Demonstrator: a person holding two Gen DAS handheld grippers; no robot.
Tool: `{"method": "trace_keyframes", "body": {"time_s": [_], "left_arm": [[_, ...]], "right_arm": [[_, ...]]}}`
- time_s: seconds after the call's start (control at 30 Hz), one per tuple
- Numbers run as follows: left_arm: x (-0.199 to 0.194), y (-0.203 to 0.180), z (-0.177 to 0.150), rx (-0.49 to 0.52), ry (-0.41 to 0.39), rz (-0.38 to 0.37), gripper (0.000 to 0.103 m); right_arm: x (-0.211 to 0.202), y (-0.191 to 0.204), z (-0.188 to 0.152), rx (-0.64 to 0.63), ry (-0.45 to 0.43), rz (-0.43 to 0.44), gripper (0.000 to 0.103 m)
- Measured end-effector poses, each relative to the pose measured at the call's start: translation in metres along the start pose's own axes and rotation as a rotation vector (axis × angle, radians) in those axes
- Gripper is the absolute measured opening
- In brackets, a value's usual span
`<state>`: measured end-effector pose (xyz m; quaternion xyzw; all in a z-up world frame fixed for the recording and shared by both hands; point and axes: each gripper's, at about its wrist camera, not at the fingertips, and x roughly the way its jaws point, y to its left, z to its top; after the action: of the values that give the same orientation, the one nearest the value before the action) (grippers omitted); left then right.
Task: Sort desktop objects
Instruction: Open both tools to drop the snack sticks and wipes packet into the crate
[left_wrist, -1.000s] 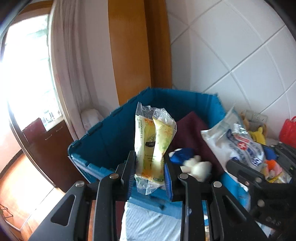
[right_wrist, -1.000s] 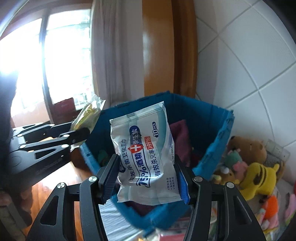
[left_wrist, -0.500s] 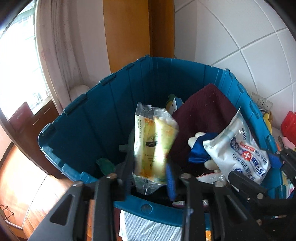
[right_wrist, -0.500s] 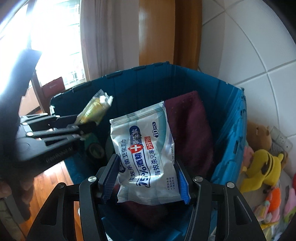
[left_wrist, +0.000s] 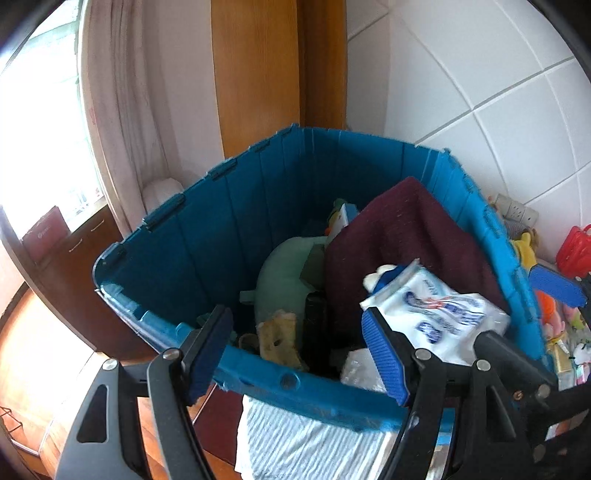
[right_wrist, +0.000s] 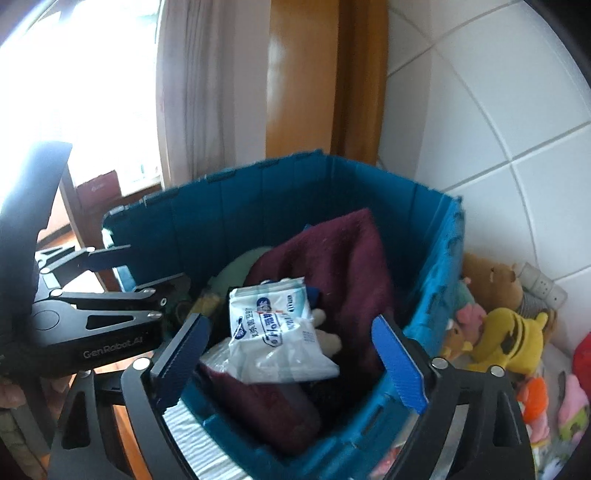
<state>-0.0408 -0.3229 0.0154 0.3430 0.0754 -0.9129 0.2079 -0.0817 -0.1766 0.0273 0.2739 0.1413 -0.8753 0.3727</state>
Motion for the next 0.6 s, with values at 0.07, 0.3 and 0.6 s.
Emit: {"method": "trace_keyframes", "body": {"time_s": [0.07, 0.3, 0.6], "left_arm": [[-0.015, -0.005, -0.004, 0.002, -0.018, -0.011, 0.077], [-0.068, -0.04, -0.027, 0.025, -0.066, -0.047, 0.088], [-0.112, -0.109, -0.081, 0.063, -0.058, -0.09, 0.088]], "right_arm": [[-0.017, -0.005, -0.004, 0.011, -0.024, -0.006, 0.098], [-0.071, -0.025, -0.027, 0.032, -0.061, -0.046, 0.103], [-0.128, -0.07, -0.097, 0.084, -0.032, -0.044, 0.103]]}}
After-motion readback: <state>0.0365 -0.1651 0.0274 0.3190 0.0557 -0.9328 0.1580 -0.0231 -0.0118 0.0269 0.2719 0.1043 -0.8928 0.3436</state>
